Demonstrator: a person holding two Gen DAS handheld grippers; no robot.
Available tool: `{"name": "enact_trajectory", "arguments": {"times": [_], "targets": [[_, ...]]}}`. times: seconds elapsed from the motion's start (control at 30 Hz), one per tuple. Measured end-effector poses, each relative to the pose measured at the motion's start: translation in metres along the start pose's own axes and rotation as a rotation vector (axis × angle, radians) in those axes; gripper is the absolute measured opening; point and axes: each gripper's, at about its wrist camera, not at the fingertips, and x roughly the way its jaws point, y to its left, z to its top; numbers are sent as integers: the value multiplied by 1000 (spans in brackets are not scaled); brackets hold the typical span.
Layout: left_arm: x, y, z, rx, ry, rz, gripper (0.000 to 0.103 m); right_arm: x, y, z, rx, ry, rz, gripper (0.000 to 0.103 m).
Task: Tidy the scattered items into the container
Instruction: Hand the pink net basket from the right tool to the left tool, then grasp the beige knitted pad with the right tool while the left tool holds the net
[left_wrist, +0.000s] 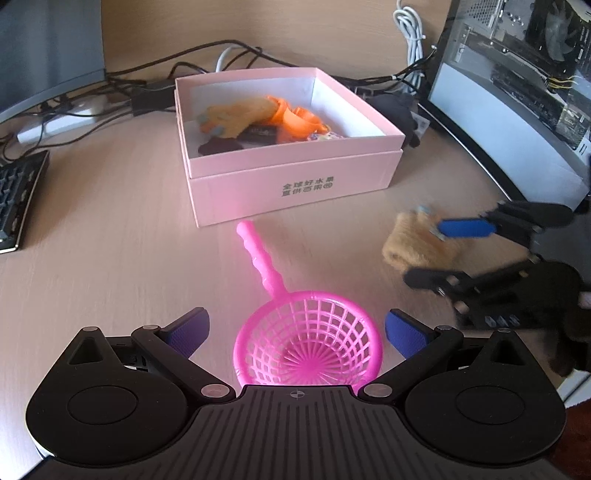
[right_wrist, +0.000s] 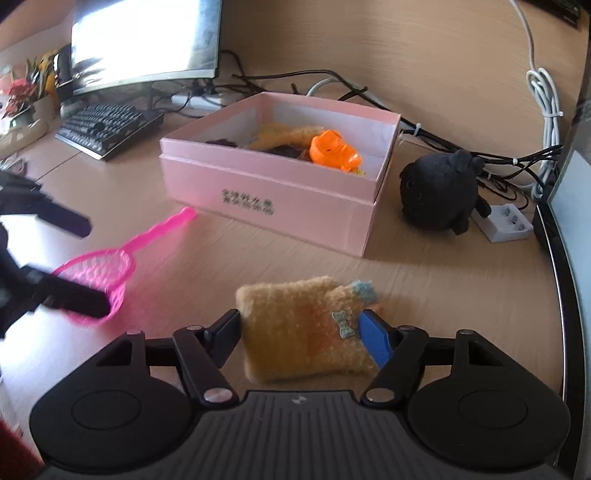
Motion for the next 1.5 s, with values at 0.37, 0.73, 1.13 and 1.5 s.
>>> {"name": "enact_trajectory", "arguments": {"times": [0.37, 0.73, 1.13, 1.5], "targets": [[13, -12, 3, 31, 34, 46, 103, -25, 1, -26, 33, 20, -37, 71], [17, -17, -3, 30, 14, 62, 103, -24, 10, -28, 15, 23, -50, 78], [11, -16, -5, 29, -4, 61, 87, -23, 12, -27, 15, 21, -49, 79], [-4, -21, -10, 71, -3, 36, 87, -26, 4, -28, 29, 1, -103, 80]]}}
